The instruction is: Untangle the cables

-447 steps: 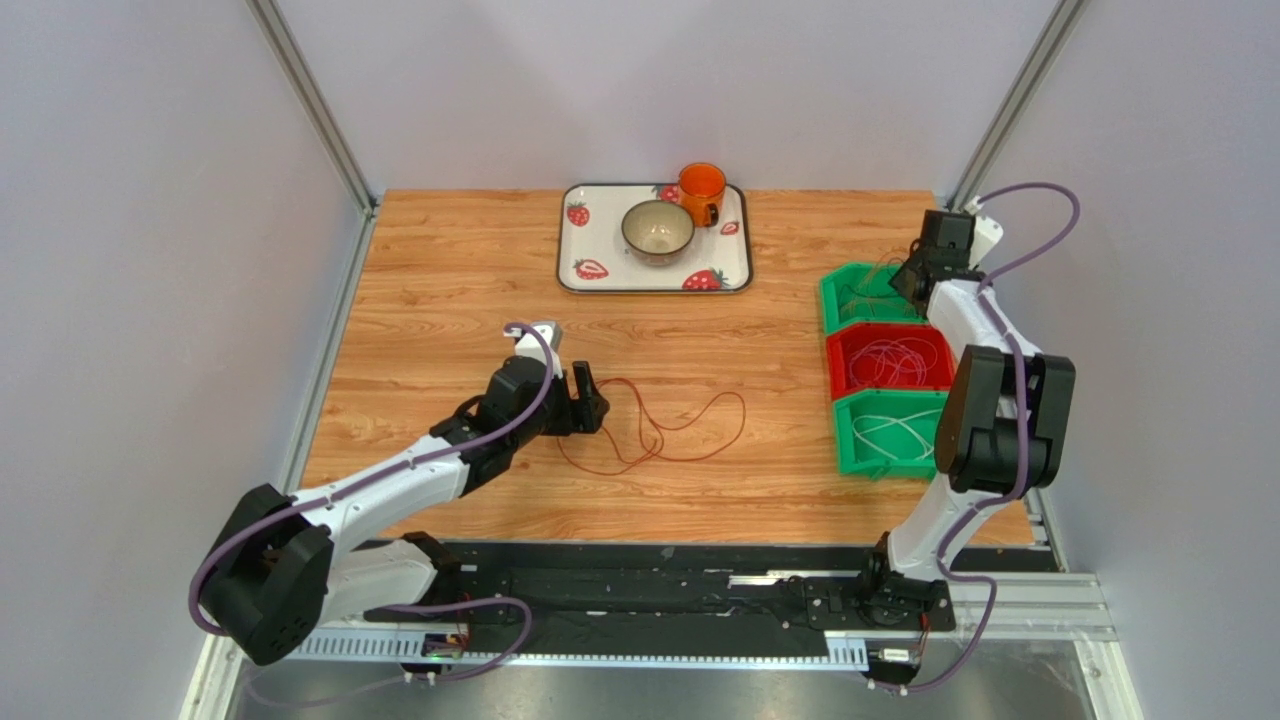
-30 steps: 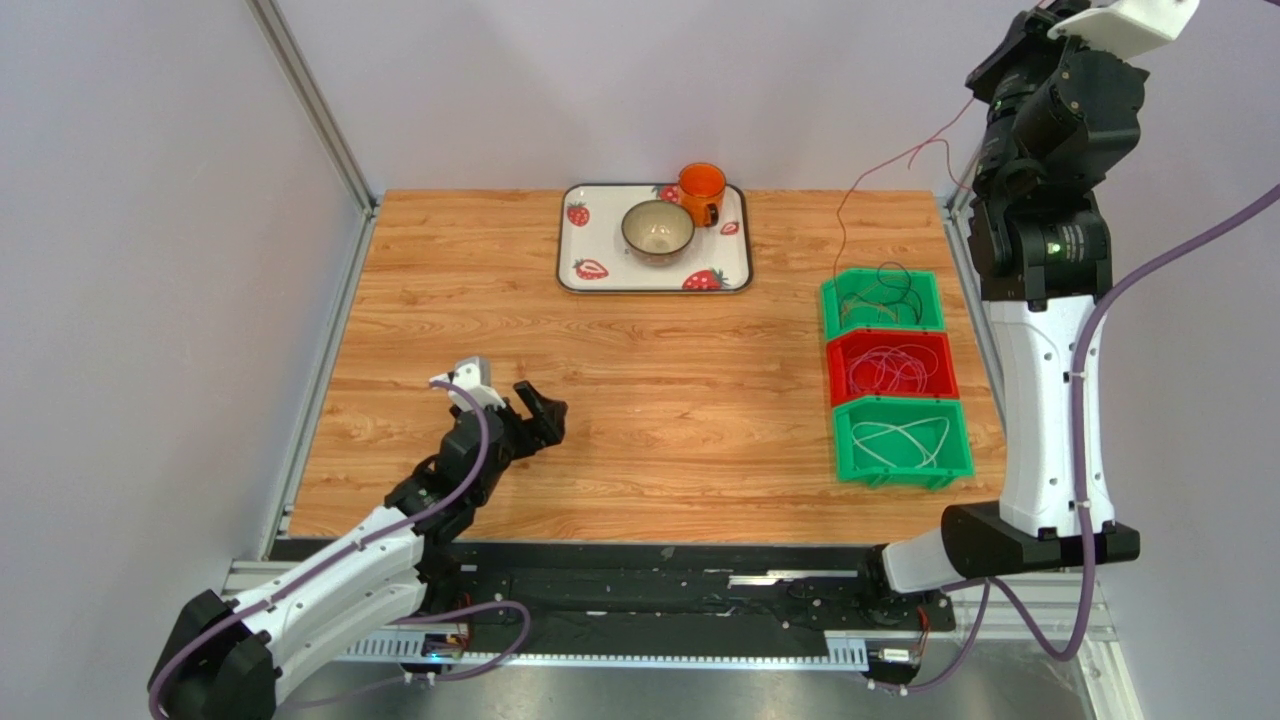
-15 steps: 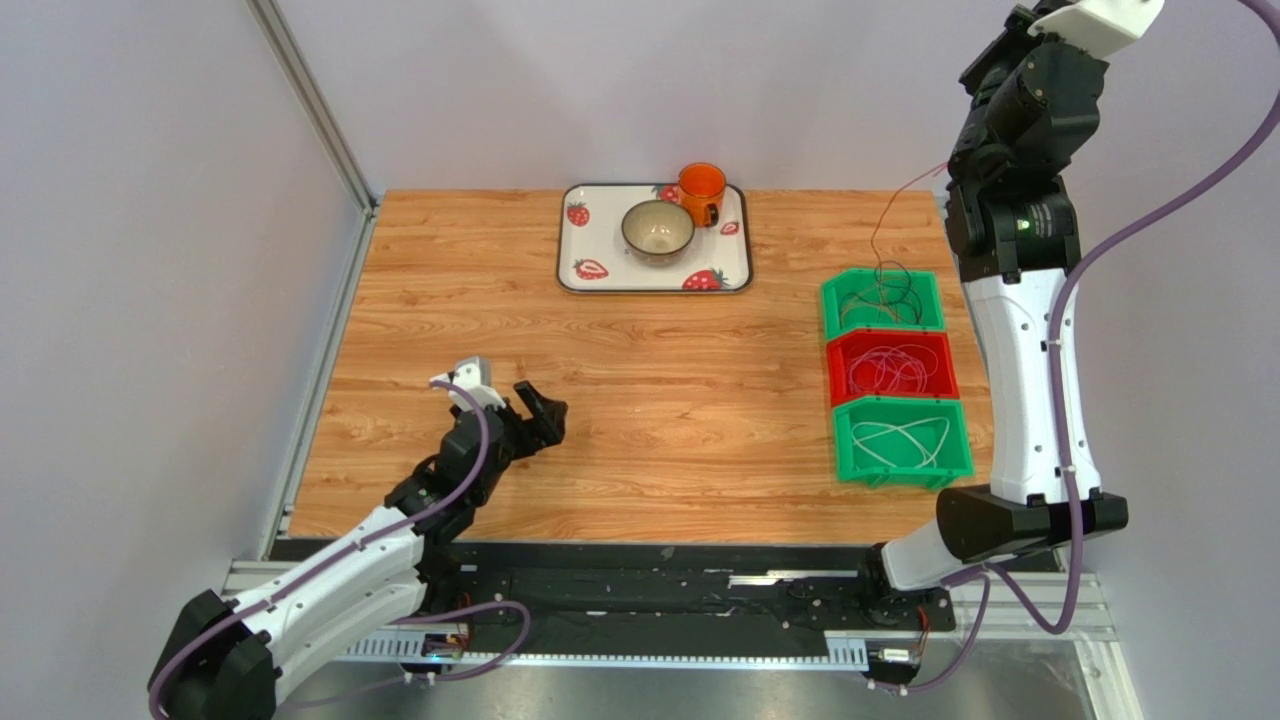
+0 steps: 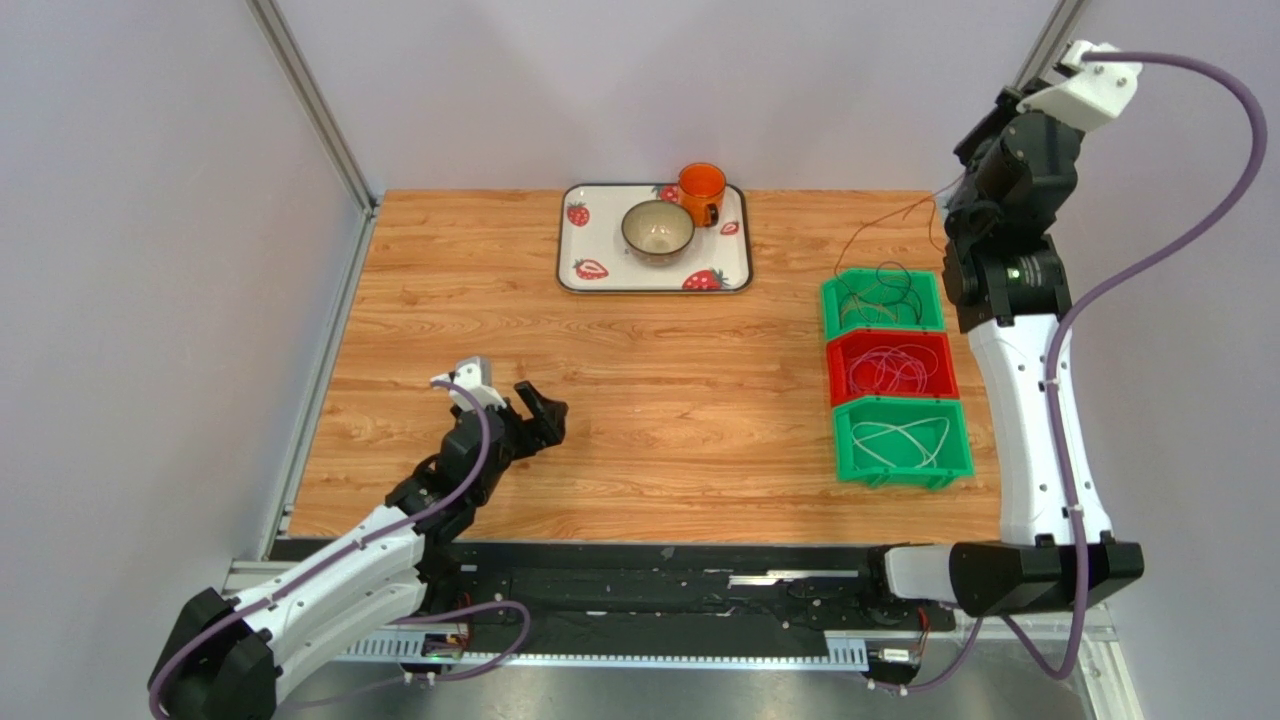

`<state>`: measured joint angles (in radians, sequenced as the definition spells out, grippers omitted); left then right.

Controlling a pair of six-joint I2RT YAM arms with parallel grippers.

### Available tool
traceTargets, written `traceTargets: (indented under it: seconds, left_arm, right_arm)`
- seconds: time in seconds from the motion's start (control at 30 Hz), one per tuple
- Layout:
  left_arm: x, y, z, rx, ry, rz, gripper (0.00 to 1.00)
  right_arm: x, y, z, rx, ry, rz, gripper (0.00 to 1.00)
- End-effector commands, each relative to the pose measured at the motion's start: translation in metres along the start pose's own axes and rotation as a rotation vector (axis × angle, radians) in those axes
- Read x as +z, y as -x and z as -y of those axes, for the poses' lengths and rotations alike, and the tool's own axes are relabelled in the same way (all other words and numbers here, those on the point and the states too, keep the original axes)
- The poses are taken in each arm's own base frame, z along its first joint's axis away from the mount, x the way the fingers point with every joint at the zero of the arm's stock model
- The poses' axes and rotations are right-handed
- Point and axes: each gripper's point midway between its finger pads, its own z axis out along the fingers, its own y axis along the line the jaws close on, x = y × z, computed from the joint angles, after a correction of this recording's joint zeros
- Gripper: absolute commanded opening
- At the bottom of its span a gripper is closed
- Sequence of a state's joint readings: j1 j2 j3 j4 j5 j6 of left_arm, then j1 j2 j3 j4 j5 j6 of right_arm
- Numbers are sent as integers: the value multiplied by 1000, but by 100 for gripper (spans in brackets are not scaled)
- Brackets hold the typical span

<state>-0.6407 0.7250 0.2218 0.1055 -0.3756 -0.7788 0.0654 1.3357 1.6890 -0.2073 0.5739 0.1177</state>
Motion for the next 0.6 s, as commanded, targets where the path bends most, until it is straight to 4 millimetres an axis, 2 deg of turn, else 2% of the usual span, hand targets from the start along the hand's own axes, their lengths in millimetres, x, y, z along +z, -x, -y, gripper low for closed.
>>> traceTargets:
  seconds: [0.0,0.07,0.1,0.17,0.23,0.4,0.5,0.53,0.57]
  left_arm:
    - [0,20,17,-10,-45,51,91]
    - [0,19,17,-9,-43,49,91]
    - [0,20,17,-11,-46,50,91]
    - [0,20,17,-10,-45,51,91]
    - [0,20,17,-10,-45,51,91]
    - [0,19,17,-10,-46,48,91]
    - [0,19,17,-11,-46,48,91]
    - [0,20,18,-11,-47,49,91]
    - [0,19,18,-11,-46,46,91]
  right_arm:
    - [-18,21,20,133,-8,67,0]
    - [-21,9,26,143,-14,47,0]
    - [-18,8,42,138,-60,53,0]
    - [-21,7,59,136,-109,58,0]
    - [-25,6,73,121,-168,62,0]
    - [-30,-10,101,82,-309,53,0]
    - [-19,-24,85,92,-231,26,0]
    - [-14,-30,63,101,-113,-5,0]
    - [-11,-33,51,103,-49,-18,0]
